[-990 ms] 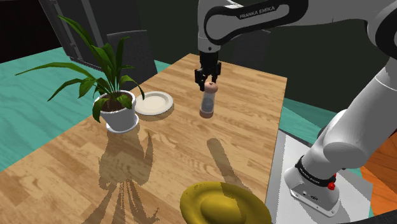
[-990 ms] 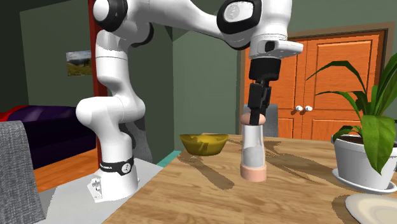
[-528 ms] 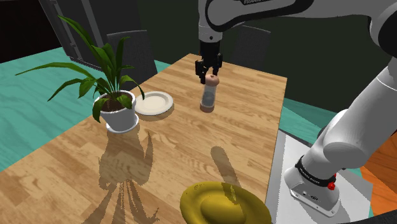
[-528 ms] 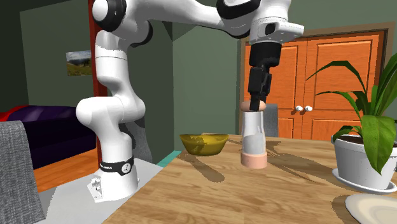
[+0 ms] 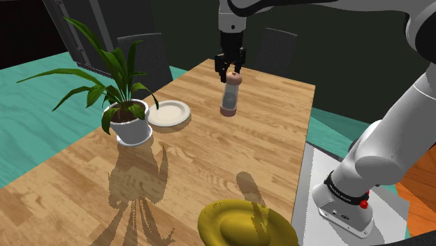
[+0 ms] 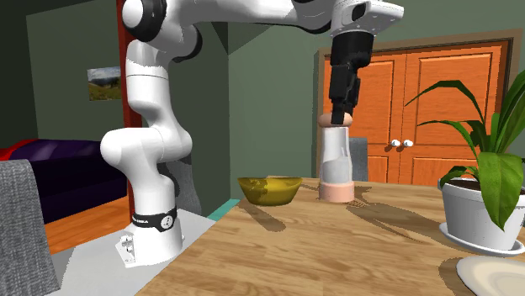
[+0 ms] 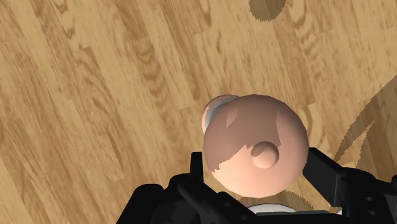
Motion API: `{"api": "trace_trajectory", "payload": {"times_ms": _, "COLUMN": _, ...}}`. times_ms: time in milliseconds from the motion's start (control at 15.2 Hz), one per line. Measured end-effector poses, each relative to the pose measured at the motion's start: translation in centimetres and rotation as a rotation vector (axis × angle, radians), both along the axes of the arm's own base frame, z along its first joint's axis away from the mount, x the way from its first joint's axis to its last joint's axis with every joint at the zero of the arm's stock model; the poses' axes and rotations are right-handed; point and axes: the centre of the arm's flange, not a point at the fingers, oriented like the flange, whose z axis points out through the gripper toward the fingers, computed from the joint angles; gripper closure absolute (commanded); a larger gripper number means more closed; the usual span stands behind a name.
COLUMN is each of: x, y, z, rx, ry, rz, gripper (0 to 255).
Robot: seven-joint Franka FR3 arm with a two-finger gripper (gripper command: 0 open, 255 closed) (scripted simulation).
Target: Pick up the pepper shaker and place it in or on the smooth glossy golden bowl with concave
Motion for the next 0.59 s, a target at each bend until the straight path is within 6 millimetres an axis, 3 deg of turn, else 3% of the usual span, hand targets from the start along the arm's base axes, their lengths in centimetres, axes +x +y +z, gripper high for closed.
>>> {"api": "trace_trajectory", "payload": {"times_ms": 198, "x": -1.1, "y": 1.1, "z": 0.7, "rx": 0.0, "ry": 0.0, "rz": 0.0, "gripper": 255}}
{"api": "trace_trajectory", "payload": {"times_ms": 594, "x": -6.8, "y": 6.0, "z": 2.3, "rx": 0.001, "ry": 0.0, "rz": 0.001, "gripper": 255}}
